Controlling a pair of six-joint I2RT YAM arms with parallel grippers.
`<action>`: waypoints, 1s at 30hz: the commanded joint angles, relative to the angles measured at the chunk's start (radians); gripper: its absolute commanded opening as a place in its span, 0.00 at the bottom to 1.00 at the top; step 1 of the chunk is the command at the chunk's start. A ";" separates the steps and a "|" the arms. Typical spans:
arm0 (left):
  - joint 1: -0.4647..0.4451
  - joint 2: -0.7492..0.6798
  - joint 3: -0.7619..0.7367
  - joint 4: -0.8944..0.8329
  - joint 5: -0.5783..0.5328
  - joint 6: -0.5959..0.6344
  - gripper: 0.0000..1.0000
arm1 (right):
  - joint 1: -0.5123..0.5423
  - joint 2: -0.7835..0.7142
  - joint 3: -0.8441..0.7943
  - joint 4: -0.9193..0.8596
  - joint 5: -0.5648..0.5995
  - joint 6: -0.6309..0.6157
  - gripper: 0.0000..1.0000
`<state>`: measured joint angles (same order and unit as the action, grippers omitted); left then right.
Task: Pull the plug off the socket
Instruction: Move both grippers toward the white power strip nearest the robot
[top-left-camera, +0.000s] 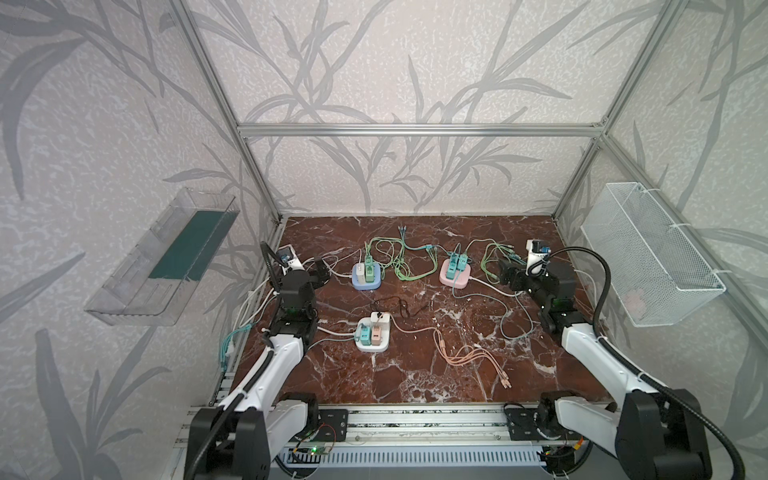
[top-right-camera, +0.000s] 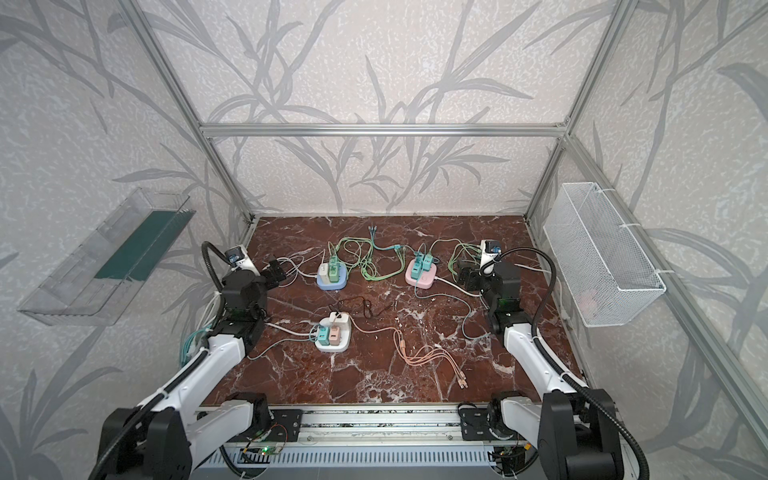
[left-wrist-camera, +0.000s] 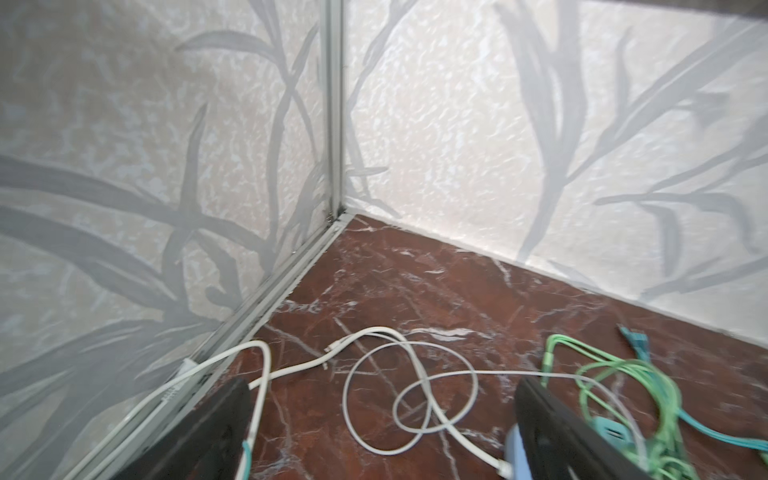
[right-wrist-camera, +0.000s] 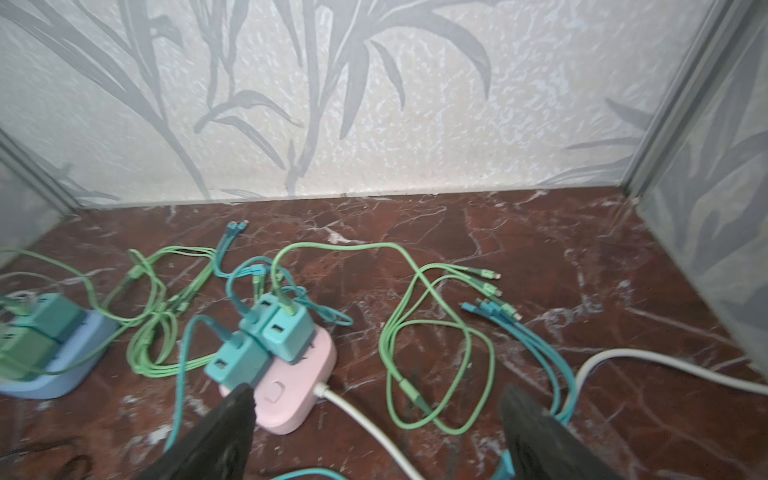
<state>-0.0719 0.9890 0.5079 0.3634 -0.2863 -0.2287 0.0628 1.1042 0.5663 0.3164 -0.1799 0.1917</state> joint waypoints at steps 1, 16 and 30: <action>-0.081 -0.105 -0.022 -0.240 0.058 -0.077 0.99 | 0.010 -0.057 -0.038 -0.103 -0.190 0.209 0.85; -0.429 -0.541 -0.011 -0.786 -0.168 -0.287 0.99 | 0.502 -0.251 -0.168 -0.120 0.019 0.438 0.79; -0.722 -0.626 0.046 -1.086 -0.292 -0.555 0.84 | 0.928 0.083 -0.082 -0.003 0.207 0.591 0.70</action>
<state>-0.7616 0.3645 0.5159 -0.6220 -0.5228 -0.6941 0.9565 1.1439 0.4278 0.2657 -0.0151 0.7486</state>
